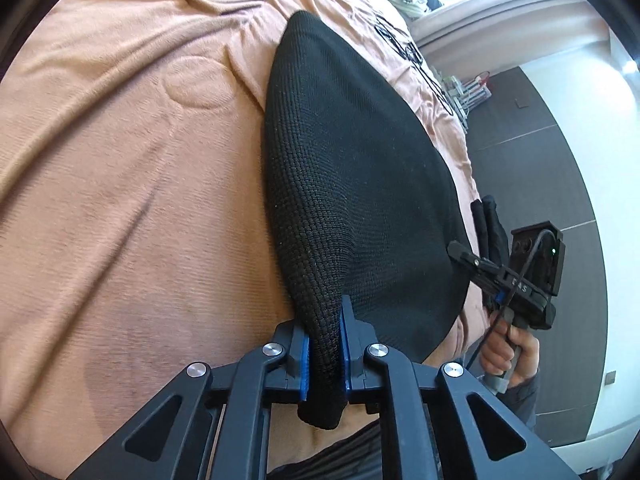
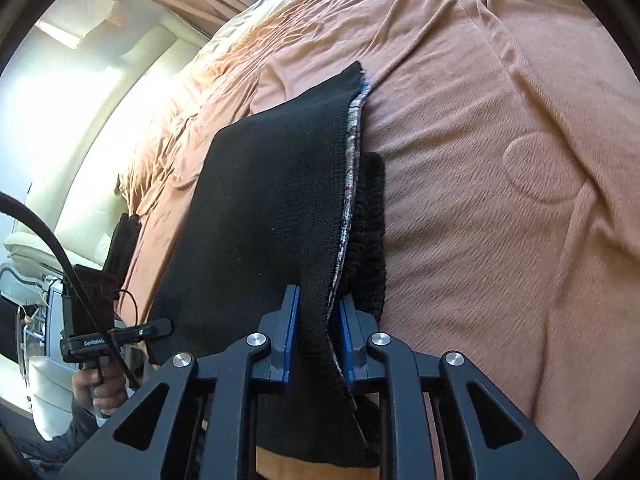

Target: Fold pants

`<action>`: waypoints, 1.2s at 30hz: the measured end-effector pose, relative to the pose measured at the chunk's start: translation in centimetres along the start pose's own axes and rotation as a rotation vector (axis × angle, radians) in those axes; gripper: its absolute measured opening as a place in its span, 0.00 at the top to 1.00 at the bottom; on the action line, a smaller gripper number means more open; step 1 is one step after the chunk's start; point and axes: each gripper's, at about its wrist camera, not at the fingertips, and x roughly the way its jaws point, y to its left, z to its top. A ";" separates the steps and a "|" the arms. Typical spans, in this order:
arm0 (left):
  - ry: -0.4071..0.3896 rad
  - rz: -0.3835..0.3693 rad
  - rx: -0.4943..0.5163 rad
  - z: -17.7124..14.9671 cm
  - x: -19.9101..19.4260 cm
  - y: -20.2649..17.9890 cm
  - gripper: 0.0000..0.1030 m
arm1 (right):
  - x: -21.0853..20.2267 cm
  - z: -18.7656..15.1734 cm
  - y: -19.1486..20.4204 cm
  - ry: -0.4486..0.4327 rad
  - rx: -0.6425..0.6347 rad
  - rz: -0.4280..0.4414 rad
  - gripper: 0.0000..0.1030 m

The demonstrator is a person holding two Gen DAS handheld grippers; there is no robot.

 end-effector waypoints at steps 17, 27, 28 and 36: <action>-0.003 0.055 0.030 1.3 -4.1 2.1 0.89 | 1.9 -3.9 3.3 0.010 0.088 0.068 0.85; 0.002 0.110 0.031 2.8 -3.8 3.0 0.57 | 0.5 -2.7 0.6 -0.035 0.143 0.042 0.35; -0.001 0.111 0.030 3.0 -3.8 3.1 0.56 | 0.4 -2.5 0.3 -0.040 0.154 0.054 0.35; -0.019 0.097 0.007 5.8 -3.8 4.3 0.56 | 1.7 -1.3 -2.7 -0.047 0.241 0.115 0.34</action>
